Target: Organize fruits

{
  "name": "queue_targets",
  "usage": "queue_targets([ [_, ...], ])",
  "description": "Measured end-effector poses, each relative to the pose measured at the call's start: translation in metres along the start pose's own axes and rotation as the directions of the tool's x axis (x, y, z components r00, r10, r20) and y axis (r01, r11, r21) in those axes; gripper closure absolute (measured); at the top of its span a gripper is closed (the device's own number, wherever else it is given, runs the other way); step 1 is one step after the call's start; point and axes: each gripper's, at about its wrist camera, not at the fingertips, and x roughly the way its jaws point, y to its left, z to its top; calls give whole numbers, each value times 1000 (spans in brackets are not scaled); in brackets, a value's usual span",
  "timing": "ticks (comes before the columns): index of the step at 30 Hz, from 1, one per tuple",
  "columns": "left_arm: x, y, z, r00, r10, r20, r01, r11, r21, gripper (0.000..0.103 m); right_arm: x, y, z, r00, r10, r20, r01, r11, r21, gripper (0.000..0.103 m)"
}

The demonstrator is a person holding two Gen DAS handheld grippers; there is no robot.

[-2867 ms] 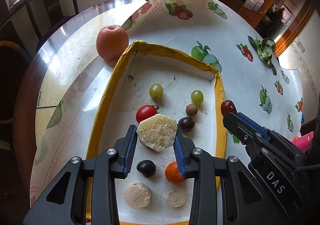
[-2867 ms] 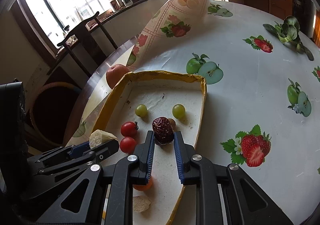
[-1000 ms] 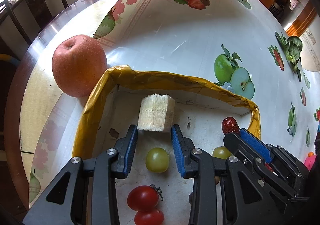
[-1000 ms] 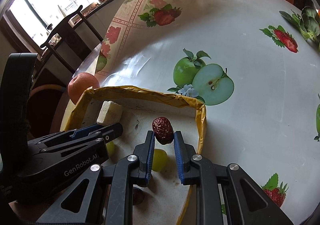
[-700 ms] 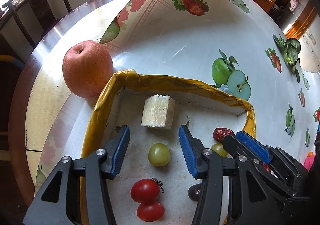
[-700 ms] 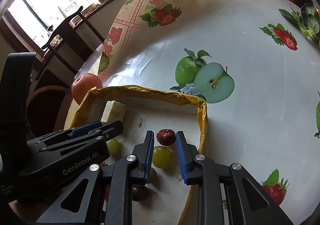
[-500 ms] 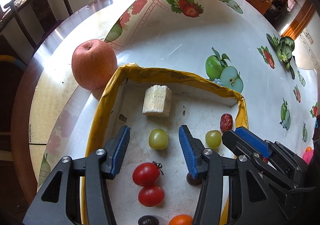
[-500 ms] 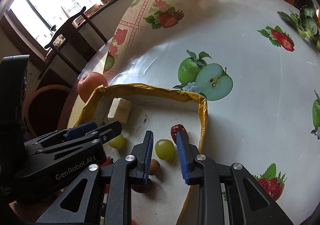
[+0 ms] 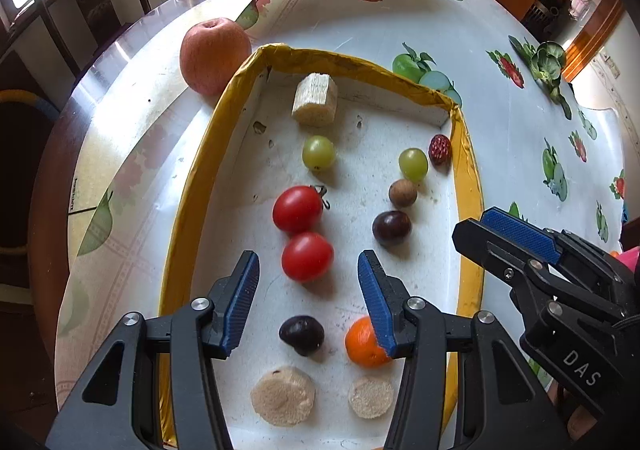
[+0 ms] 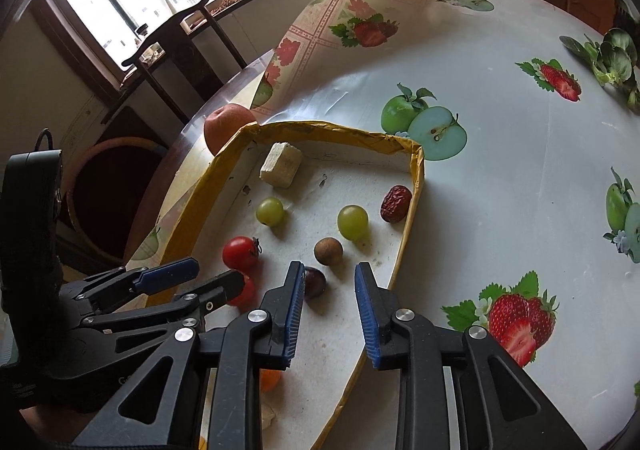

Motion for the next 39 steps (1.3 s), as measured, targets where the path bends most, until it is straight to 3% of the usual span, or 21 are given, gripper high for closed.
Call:
queue_targets([
  [3, -9, 1, -15, 1000, 5, 1, -5, 1000, 18, 52, -7, 8, -11, 999, 31, -8, -31, 998, -58, 59],
  [6, -20, 3, -30, 1000, 21, 13, -21, 999, 31, 41, -14, 16, -22, 998, 52, -18, -54, 992, -112, 57],
  [12, -40, 6, -65, 999, 38, 29, -40, 996, 75, 41, -28, 26, -41, 997, 63, -32, -69, 973, -220, 47],
  [15, -44, 7, -79, 998, 56, 30, -59, 994, 91, 32, -38, 29, -49, 997, 75, -27, -79, 960, -270, 45],
  [20, -58, 12, -96, 997, 60, 55, -65, 994, 84, 30, -52, 41, -63, 998, 57, -7, -55, 924, -379, 25],
  [24, -72, 13, -106, 994, 62, 91, -70, 993, 91, 30, -60, 55, -77, 999, 42, 1, -36, 876, -481, 18],
  [29, -84, 13, -121, 993, 66, 101, -76, 992, 97, 30, -66, 64, -94, 1000, 27, 16, -13, 830, -557, 18],
  [33, -92, 12, -132, 992, 54, 113, -65, 993, 94, 30, -69, 65, -105, 999, 53, -11, -50, 817, -574, 18],
  [39, -97, 7, -142, 987, 93, 128, -108, 987, 116, 29, -69, 63, -115, 999, 45, -27, -52, 804, -593, 18],
])
